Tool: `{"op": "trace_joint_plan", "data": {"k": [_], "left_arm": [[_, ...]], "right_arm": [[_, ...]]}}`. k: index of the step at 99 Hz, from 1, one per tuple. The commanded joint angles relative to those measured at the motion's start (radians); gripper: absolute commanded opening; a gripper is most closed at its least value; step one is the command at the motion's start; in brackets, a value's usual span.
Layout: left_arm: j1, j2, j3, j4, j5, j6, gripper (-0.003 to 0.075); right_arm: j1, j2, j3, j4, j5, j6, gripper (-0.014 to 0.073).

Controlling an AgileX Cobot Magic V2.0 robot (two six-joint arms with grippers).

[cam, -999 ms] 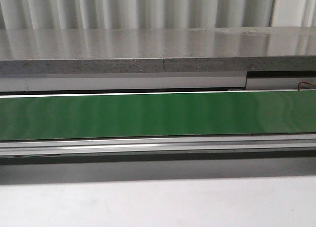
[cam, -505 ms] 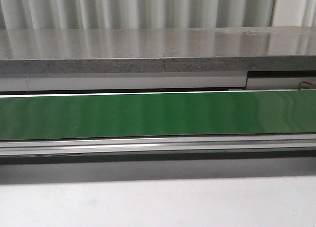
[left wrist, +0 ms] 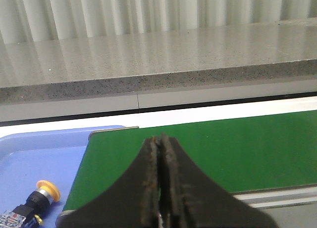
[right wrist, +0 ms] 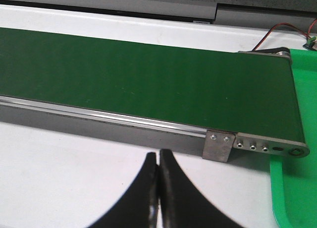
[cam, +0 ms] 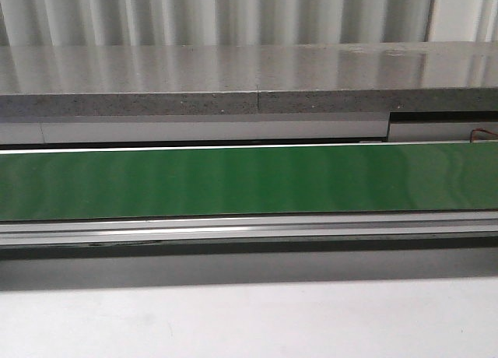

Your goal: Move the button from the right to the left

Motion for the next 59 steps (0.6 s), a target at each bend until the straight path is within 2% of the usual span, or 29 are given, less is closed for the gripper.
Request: {"op": "trace_joint_plan", "data": {"k": [1,27,34,51,59], "left_arm": [[0.002,-0.033,0.039,-0.001,-0.075,-0.011,-0.0020],[0.002,-0.033,0.039,-0.001,-0.075,-0.011,-0.0020],[0.002,-0.033,0.039,-0.001,-0.075,-0.011,-0.0020],[0.002,-0.033,0.039,-0.001,-0.075,-0.011,-0.0020],[0.002,-0.033,0.039,-0.001,-0.075,-0.011,-0.0020]], "right_arm": [[0.003,0.011,-0.025,-0.006,-0.074,-0.006,-0.0067],[-0.001,0.011,-0.012,-0.043,-0.121,-0.006,-0.0067],[-0.017,0.011,0.017,-0.064,-0.209,-0.006,-0.0067],[-0.081,-0.019,0.168,-0.067,-0.573,-0.006,-0.0067],[-0.115,-0.065,0.231,-0.076,-0.688,-0.006,-0.0067]]}}
